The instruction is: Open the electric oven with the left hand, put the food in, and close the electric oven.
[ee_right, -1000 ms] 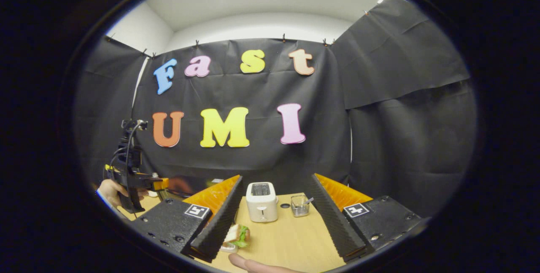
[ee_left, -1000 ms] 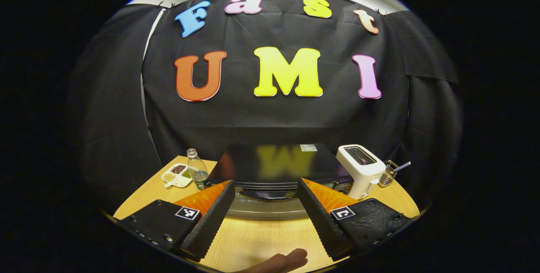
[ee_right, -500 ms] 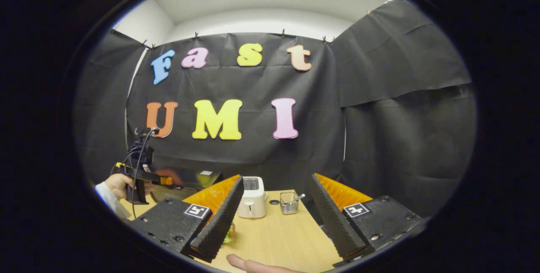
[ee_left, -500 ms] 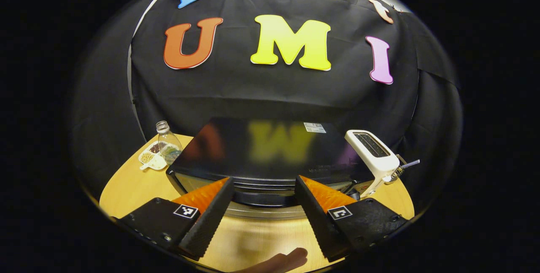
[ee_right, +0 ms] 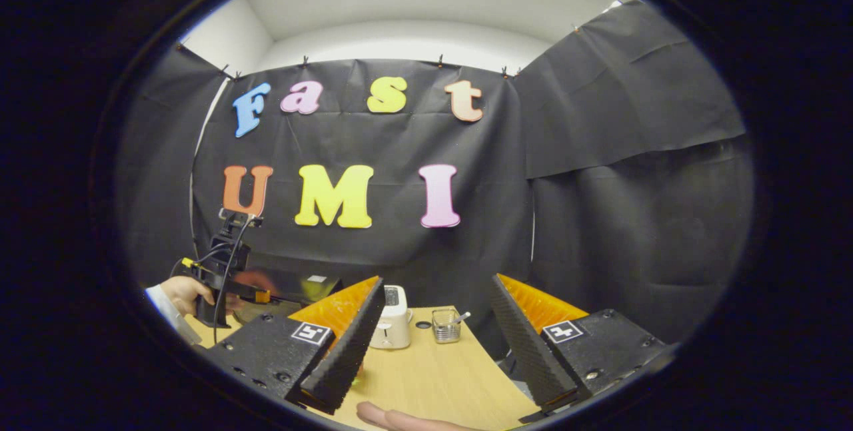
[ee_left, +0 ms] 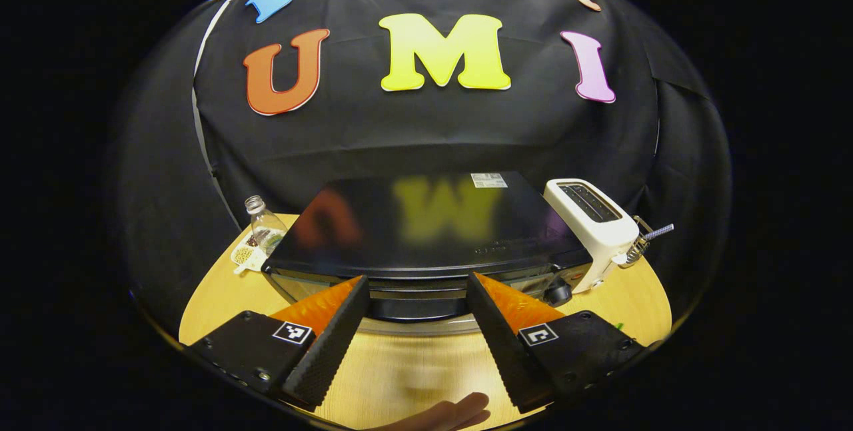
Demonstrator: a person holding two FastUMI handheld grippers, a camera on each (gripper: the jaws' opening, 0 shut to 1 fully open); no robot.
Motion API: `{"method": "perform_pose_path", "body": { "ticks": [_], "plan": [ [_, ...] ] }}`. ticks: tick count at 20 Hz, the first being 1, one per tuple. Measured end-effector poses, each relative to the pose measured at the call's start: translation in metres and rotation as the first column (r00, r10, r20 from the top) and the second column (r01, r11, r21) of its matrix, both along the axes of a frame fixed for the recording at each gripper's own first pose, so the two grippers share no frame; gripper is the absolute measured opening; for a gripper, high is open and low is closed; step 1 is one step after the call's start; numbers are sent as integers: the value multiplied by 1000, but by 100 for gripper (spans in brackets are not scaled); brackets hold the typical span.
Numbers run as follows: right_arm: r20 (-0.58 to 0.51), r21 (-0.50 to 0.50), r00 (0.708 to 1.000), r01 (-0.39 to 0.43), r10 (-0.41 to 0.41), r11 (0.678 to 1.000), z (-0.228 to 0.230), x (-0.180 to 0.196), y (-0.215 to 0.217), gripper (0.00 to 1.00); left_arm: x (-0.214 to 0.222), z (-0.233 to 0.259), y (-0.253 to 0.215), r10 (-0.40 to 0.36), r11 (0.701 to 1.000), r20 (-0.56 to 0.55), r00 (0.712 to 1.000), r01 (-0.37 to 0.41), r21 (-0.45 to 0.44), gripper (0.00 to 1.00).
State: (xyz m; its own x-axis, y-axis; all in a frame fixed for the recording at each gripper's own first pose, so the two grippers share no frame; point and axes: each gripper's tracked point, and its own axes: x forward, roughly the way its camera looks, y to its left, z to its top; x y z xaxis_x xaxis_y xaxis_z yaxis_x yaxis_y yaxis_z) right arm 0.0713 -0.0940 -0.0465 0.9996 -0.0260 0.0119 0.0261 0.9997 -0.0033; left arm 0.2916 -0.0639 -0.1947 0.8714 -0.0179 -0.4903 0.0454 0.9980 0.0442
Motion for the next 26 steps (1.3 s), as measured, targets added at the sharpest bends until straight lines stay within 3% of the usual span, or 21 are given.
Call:
{"method": "perform_pose_path", "body": {
  "ticks": [11, 20, 21, 22, 23, 26],
  "plan": [
    [-42, 43, 998, -43, 45, 998, -11, -24, 20, 90, -70, -27, 1, 0, 1000, -17, 1000, 0, -17, 97],
    [-53, 1, 998, -29, 29, 1000, -16, -47, 28, 90, -131, -103, 2, 3, 999, -27, 1000, -5, -47, 96],
    [-49, -6, 998, -26, 26, 1000, -13, -49, 30, 100, -133, -115, 1, -3, 999, -37, 999, 1, -55, 96],
    [-47, -11, 999, -22, 22, 1000, -13, -51, 30, 100, -136, -121, 3, -1, 998, -45, 999, -2, -64, 95],
    [-46, -14, 999, -23, 22, 1000, -15, -53, 31, 90, -139, -130, 4, 1, 998, -53, 999, -5, -68, 95],
    [-49, -15, 998, -32, 31, 999, -15, -52, 40, 90, -143, -158, 6, 7, 997, -98, 995, -14, -76, 95]
  ]
}}
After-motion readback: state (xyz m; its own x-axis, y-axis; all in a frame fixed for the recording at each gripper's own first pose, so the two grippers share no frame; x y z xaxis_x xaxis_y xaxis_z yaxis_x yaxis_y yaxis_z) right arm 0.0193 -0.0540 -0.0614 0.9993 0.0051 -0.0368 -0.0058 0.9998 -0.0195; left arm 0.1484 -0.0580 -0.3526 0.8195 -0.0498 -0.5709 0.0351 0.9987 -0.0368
